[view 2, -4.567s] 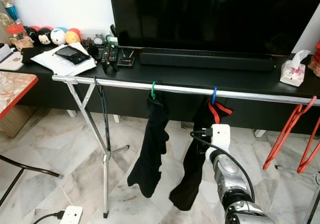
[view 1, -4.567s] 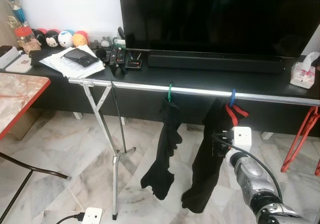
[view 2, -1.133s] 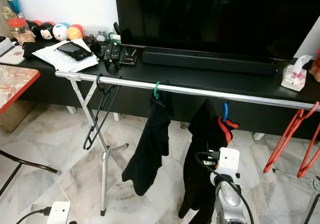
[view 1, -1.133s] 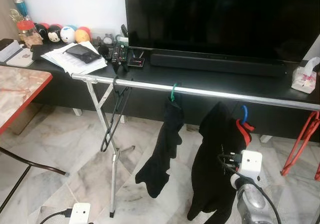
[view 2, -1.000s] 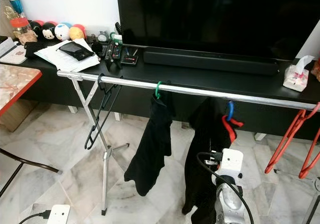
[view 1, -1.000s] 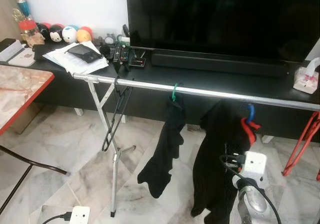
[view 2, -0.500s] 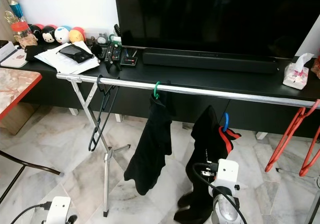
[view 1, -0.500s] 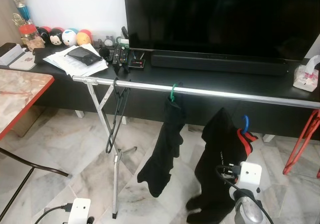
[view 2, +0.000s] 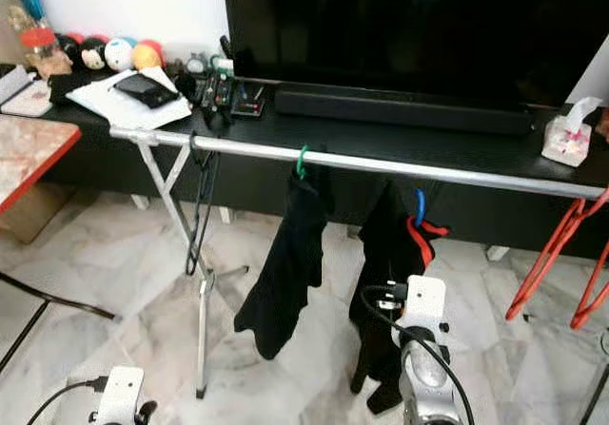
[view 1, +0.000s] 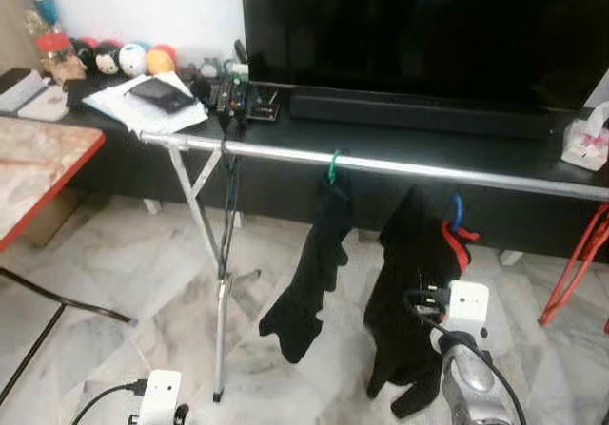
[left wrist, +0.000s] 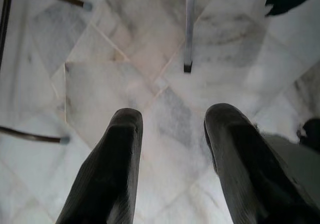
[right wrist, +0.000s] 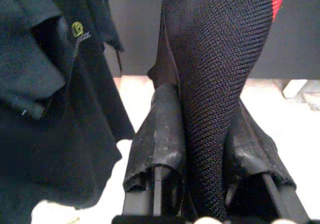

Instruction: Hang hanger

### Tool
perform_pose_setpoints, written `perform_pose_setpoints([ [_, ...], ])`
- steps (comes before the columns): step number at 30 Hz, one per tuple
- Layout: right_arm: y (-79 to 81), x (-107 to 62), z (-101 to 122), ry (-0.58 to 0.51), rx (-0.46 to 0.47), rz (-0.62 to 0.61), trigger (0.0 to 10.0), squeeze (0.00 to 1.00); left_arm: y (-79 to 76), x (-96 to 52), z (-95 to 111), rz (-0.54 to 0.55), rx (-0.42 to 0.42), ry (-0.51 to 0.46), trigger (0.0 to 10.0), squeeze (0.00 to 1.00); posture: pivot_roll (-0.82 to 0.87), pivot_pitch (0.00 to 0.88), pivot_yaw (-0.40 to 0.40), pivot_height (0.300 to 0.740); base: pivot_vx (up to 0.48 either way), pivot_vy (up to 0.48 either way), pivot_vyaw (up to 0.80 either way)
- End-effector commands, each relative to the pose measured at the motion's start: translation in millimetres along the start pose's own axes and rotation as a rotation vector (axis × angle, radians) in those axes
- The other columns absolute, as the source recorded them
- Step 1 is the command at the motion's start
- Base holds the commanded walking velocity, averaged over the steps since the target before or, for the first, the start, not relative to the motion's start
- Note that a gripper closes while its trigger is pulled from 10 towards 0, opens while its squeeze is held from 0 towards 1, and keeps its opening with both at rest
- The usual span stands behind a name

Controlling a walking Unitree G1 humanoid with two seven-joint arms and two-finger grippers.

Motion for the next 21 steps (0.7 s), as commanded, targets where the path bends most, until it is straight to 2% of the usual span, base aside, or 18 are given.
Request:
perform_pose_setpoints([
  [1, -0.3, -0.2, 3, -0.014, 0.001, -0.003, 10.0, 0.0, -2.0, -2.5, -11, -0.006, -0.003, 0.039, 10.0, 0.0, -0.08, 0.0, -0.037, 0.74, -0.307, 0.0, 0.0],
  [13, -2.9, 3.6, 13, -0.041, 0.004, -0.002, 10.0, 0.0, -5.9, -2.8, -11, -0.013, -0.011, 0.036, 10.0, 0.0, -0.09, 0.0, -0.043, 0.74, -0.317, 0.0, 0.0],
  [21, 1.1, 4.6, 13, -0.037, 0.003, 0.01, 10.0, 0.0, -11.1, -4.0, -17, -0.02, -0.015, 0.06, 10.0, 0.0, -0.08, 0.0, -0.051, 0.74, -0.323, 0.0, 0.0],
])
Point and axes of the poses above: a point about 5 cm out from each wrist's last joint towards the gripper, its own x axis pointing out of the wrist towards the gripper, its own z axis along the axis of the wrist's last joint, y = z × x, the point moved 5 cm from there along x, pointing out of the wrist towards the gripper, and after that the axes turned 4 degrees about x, right-handed, at the moved point
